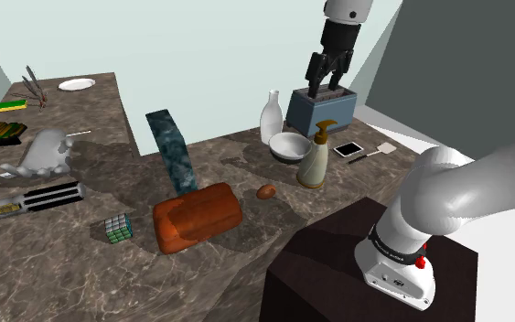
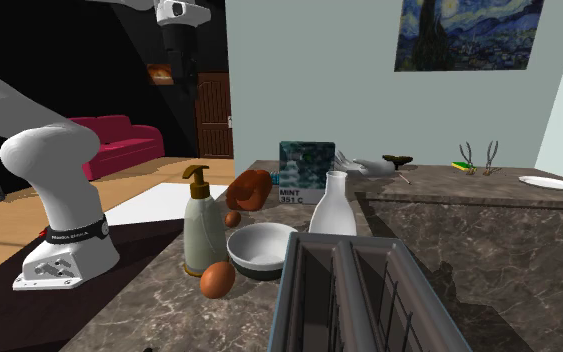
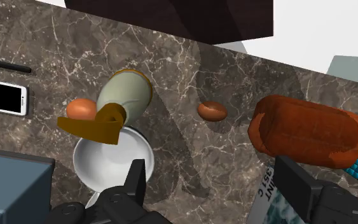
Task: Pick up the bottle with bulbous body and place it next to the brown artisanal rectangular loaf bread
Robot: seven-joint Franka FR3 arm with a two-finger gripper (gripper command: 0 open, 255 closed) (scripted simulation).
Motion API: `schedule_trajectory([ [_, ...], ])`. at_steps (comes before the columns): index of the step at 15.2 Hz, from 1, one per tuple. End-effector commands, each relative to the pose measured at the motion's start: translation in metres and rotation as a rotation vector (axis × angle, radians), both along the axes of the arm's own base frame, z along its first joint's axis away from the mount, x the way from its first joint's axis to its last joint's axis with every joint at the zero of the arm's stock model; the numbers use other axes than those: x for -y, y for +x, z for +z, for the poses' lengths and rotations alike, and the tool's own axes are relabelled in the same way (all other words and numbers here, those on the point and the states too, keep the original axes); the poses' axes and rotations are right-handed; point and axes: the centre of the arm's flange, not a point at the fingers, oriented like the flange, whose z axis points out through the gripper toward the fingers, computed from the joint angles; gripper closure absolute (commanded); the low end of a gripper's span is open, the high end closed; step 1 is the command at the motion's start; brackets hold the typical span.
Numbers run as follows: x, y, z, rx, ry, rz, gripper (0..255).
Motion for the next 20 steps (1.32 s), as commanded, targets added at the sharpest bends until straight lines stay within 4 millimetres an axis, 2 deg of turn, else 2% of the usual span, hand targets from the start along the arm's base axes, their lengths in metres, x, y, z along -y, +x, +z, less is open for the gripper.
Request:
schedule_trajectory([
  [1, 0.000, 0.000, 0.000, 0.000, 0.000, 0.000, 0],
  [20, 0.133, 0.193, -0.084, -0.001, -0.020, -0.056, 0],
])
